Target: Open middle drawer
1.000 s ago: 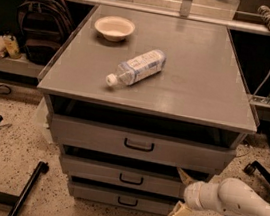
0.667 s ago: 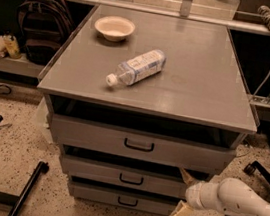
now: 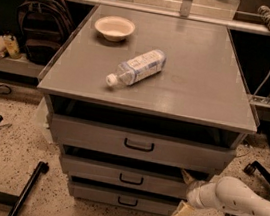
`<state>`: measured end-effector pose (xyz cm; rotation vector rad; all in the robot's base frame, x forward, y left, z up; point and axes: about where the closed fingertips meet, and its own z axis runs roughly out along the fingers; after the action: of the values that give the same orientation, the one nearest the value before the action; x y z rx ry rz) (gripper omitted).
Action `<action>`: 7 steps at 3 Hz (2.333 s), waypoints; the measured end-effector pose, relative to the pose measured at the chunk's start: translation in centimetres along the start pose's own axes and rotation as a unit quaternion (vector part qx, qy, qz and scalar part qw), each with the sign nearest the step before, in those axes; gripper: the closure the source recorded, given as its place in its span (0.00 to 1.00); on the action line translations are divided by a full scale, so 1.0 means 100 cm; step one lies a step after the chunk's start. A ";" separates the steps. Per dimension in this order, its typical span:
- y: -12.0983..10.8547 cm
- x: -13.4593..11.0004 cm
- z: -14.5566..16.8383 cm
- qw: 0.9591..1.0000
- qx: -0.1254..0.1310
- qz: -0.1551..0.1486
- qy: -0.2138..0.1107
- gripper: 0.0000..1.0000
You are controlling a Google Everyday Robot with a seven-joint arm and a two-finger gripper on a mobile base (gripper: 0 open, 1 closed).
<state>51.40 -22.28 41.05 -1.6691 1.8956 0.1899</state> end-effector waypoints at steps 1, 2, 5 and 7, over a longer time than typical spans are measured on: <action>0.006 0.001 0.001 1.000 -0.020 0.011 -0.003 0.00; 0.020 0.001 0.002 0.998 -0.054 0.028 -0.008 0.00; 0.046 -0.003 -0.020 0.994 -0.099 0.044 -0.003 0.00; 0.093 -0.009 -0.057 0.982 -0.175 0.075 0.012 0.00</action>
Offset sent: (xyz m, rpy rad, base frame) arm -0.0337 0.0036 -0.0101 0.0610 0.2019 0.0250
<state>40.78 -22.40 43.59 -1.7531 2.0993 0.5976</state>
